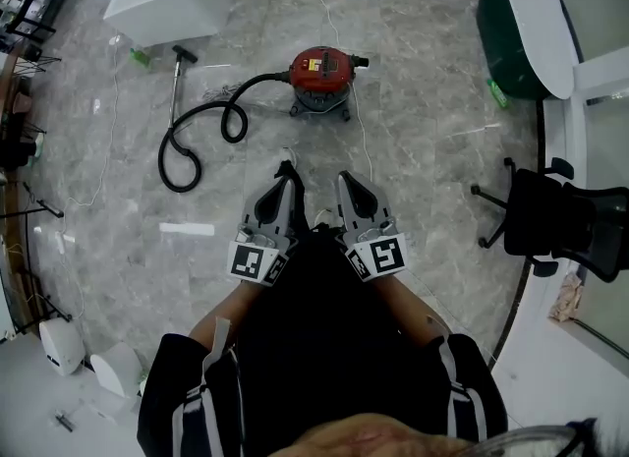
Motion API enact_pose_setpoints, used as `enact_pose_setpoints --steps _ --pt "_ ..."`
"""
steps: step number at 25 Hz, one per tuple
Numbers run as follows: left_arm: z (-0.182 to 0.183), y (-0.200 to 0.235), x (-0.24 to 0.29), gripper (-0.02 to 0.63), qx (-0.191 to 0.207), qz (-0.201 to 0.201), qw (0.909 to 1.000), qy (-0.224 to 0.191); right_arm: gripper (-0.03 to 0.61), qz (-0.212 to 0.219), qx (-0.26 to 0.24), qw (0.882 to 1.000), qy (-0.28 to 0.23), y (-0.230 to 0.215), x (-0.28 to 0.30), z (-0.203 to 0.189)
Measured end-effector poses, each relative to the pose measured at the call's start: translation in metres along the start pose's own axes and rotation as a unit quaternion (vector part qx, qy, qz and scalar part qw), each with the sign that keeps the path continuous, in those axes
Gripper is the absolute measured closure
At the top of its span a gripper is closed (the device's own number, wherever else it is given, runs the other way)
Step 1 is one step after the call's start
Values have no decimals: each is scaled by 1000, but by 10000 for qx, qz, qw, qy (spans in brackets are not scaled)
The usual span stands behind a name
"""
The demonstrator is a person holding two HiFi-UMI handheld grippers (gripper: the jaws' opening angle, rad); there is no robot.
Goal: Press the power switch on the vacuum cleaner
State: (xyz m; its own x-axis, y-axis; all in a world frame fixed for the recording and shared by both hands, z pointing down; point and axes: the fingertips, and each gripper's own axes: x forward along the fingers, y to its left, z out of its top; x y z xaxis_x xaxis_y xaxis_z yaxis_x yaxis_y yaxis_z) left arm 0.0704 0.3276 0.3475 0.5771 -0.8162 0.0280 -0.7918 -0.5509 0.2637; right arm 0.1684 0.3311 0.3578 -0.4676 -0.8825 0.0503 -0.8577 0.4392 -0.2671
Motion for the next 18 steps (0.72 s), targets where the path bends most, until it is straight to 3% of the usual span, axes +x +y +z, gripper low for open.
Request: enact_pose_setpoints --steps 6,11,18 --pt "-6 32 49 595 -351 -95 9993 120 558 -256 -64 9988 402 -30 39 -9" --pt "-6 72 96 595 -508 -286 9979 269 558 -245 -95 9985 473 -52 108 2" --pt "31 164 171 595 -570 -176 9980 224 558 -350 -474 9942 904 -74 224 5"
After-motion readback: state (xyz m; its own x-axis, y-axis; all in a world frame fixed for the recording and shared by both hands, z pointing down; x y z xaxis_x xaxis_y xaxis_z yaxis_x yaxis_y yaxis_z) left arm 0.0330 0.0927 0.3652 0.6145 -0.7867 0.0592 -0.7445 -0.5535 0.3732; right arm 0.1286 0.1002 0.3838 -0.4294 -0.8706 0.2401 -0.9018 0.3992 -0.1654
